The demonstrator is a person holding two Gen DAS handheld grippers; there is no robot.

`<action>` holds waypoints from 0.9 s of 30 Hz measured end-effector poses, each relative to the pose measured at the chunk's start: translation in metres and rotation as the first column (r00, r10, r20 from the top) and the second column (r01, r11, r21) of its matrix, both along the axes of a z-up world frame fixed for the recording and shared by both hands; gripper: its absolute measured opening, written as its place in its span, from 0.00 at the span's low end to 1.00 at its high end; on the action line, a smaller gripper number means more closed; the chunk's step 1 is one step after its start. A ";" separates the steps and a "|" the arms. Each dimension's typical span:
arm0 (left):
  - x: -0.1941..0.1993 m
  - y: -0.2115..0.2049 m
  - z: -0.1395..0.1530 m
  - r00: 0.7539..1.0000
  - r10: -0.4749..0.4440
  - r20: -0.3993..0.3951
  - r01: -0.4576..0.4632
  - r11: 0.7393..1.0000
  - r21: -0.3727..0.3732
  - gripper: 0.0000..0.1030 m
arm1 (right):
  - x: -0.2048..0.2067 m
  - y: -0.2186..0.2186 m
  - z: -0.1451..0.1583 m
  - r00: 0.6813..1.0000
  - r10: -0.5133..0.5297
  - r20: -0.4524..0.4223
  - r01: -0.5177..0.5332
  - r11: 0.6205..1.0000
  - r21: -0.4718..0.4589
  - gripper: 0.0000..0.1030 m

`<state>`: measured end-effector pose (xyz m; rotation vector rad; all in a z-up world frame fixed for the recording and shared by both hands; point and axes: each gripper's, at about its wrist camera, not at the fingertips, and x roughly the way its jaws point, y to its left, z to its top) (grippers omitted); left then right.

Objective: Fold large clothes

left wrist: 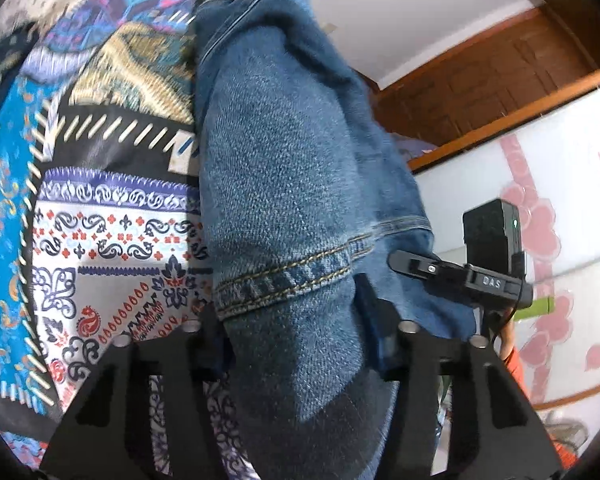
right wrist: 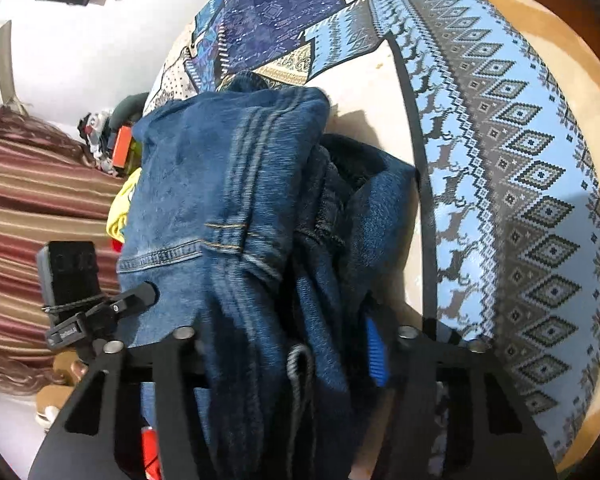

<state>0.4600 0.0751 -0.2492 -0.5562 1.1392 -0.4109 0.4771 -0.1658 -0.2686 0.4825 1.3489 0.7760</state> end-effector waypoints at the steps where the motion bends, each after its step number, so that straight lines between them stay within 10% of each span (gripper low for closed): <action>1: -0.004 -0.002 0.007 1.000 -0.007 0.015 0.007 1.000 0.013 0.45 | -0.004 0.003 0.006 1.000 0.004 0.013 -0.004 1.000 -0.015 0.39; 18: -0.087 0.127 0.162 0.933 0.151 0.327 -0.183 0.981 0.068 0.41 | -0.040 0.131 0.156 0.935 0.122 0.334 -0.133 0.991 0.010 0.35; 27: -0.075 0.257 0.164 0.896 0.256 0.362 -0.303 0.950 0.079 0.41 | -0.029 0.255 0.168 0.899 0.150 0.411 -0.191 0.980 0.062 0.35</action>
